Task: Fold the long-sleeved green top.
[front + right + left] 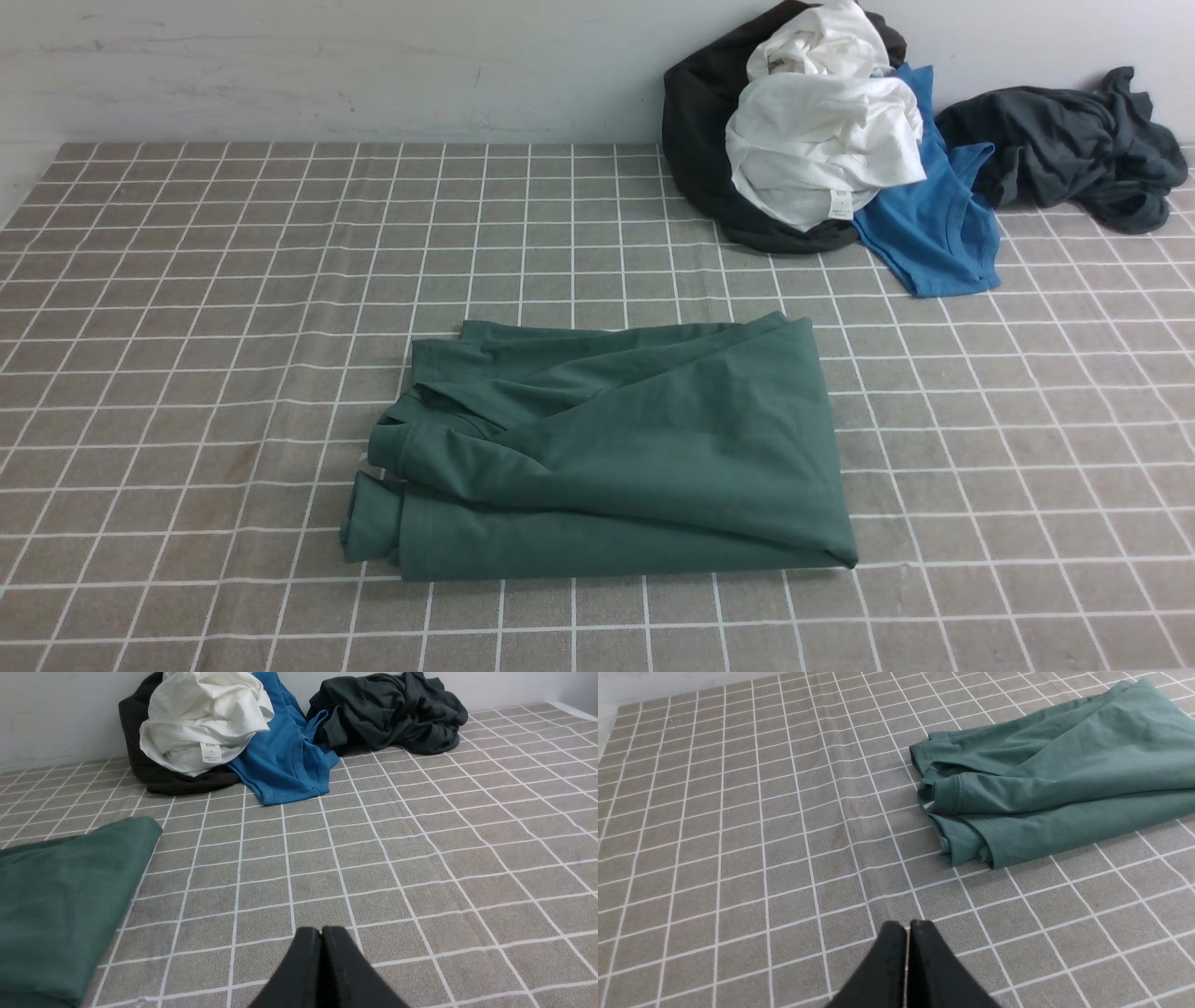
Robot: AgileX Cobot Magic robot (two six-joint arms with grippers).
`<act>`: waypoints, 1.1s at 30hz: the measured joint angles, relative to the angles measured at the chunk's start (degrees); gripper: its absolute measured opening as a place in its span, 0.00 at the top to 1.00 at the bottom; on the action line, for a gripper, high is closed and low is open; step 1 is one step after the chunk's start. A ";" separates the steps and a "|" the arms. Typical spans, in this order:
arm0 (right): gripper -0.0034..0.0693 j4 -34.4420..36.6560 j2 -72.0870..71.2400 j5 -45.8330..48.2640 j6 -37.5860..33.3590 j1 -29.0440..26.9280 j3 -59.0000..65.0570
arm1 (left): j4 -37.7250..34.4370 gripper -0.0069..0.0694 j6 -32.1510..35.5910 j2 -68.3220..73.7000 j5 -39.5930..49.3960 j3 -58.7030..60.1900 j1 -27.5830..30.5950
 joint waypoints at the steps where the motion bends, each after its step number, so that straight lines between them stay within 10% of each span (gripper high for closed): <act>1: 0.97 0.00 0.00 0.01 0.00 0.00 0.00 | 0.00 0.92 0.00 0.00 0.00 0.00 0.00; 25: 0.97 0.00 0.00 0.06 0.00 0.00 0.00 | -0.06 0.92 -0.06 0.00 -0.35 0.62 0.00; 33: 0.97 0.00 0.00 0.11 0.00 -0.06 0.00 | -1.96 0.92 -0.06 0.00 -26.12 9.66 2.03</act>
